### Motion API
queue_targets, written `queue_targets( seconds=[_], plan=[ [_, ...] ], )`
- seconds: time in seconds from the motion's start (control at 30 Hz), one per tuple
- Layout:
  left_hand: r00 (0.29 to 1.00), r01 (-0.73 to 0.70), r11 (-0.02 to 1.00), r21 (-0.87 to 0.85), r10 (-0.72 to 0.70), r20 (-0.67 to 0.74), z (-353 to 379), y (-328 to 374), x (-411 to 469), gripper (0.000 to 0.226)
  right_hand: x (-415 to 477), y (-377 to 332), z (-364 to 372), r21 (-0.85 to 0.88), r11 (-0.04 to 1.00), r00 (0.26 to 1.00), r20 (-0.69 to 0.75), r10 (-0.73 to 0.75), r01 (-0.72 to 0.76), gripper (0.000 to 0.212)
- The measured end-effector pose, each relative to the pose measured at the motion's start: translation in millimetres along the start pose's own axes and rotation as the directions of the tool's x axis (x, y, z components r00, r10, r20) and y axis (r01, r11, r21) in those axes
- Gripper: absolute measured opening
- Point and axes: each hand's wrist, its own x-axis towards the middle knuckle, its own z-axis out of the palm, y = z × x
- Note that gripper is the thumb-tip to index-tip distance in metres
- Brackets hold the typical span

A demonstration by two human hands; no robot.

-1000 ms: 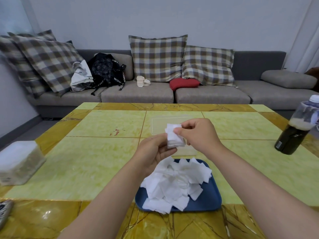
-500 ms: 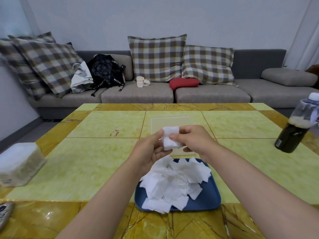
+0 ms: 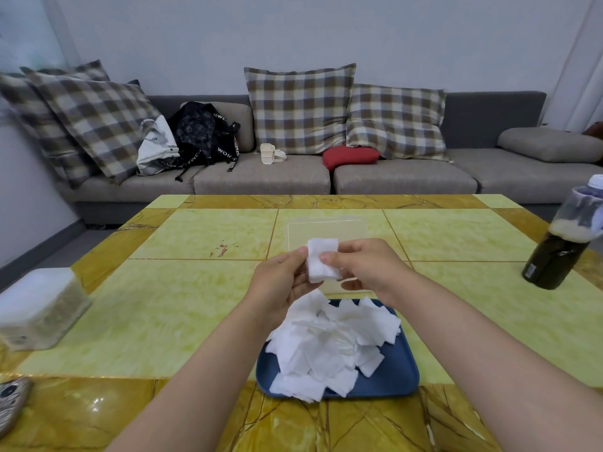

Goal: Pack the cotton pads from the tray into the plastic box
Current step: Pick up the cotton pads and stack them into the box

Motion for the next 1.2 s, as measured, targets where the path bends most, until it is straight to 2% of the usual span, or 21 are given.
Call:
queue_targets(
  seconds=[0.13,0.2,0.27,0.4,0.5,0.53,0.6,0.63,0.7,0.83,0.93,1.0,1.07,1.13,1.2],
  plan=[
    [0.997,0.028,0.999,0.026,-0.03,0.068,-2,2,0,0.035,1,2,0,0.013,1.0,0.999,-0.041,-0.007,0.007,0.02],
    [0.993,0.004,0.995,0.095,-0.015,0.116,-3,6,0,0.037,3,2,0,-0.015,1.0,0.999,-0.043,-0.021,0.021,0.019],
    [0.994,-0.06,0.98,0.192,0.042,0.097,-4,9,1,0.028,5,1,2,-0.012,1.0,1.0,-0.022,-0.016,0.016,0.021],
    [0.991,-0.129,0.956,0.265,0.119,0.054,-10,14,15,0.025,15,-10,2,0.093,0.99,0.987,0.133,0.095,-0.108,0.025],
    [0.988,-0.155,0.93,0.332,0.152,0.036,-14,17,30,0.022,31,-13,2,0.055,0.993,0.993,0.062,0.1,-0.104,0.025],
    [0.978,-0.184,0.88,0.437,0.208,-0.007,-18,16,37,0.021,39,-11,2,0.007,0.997,0.997,-0.007,0.075,-0.075,0.024],
    [0.93,-0.211,0.674,0.708,0.362,-0.068,-27,10,54,0.021,55,-6,2,-0.167,0.986,0.989,-0.147,-0.015,-0.01,0.02],
    [0.91,-0.2,0.58,0.79,0.409,-0.07,-32,6,62,0.021,63,-2,3,-0.263,0.965,0.98,-0.188,-0.06,0.009,0.018],
    [0.906,-0.188,0.487,0.853,0.421,-0.041,-38,-3,73,0.025,76,5,6,-0.47,0.882,0.973,-0.192,-0.131,0.026,0.009],
    [0.933,-0.219,0.321,0.921,0.344,0.102,-44,-20,86,0.033,93,15,14,-0.798,0.602,0.971,-0.136,-0.198,0.011,0.043],
    [0.934,-0.245,0.262,0.933,0.323,0.155,-51,-26,88,0.035,96,12,20,-0.943,0.326,0.982,-0.121,-0.146,-0.068,0.028],
    [0.923,-0.266,0.264,0.927,0.346,0.167,-54,-28,87,0.036,97,12,25,-0.961,0.254,0.987,-0.139,-0.086,-0.113,0.02],
    [0.916,-0.282,0.263,0.923,0.36,0.178,-55,-29,86,0.038,101,16,31,-0.945,0.294,0.987,-0.158,-0.029,-0.143,0.022],
    [0.911,-0.297,0.245,0.923,0.364,0.197,-55,-31,86,0.039,103,19,37,-0.889,0.43,0.985,-0.173,0.005,-0.158,0.03],
    [0.906,-0.306,0.229,0.924,0.367,0.21,-55,-31,84,0.04,104,19,40,-0.788,0.6,0.99,-0.126,0.059,-0.136,0.039]
  ],
)
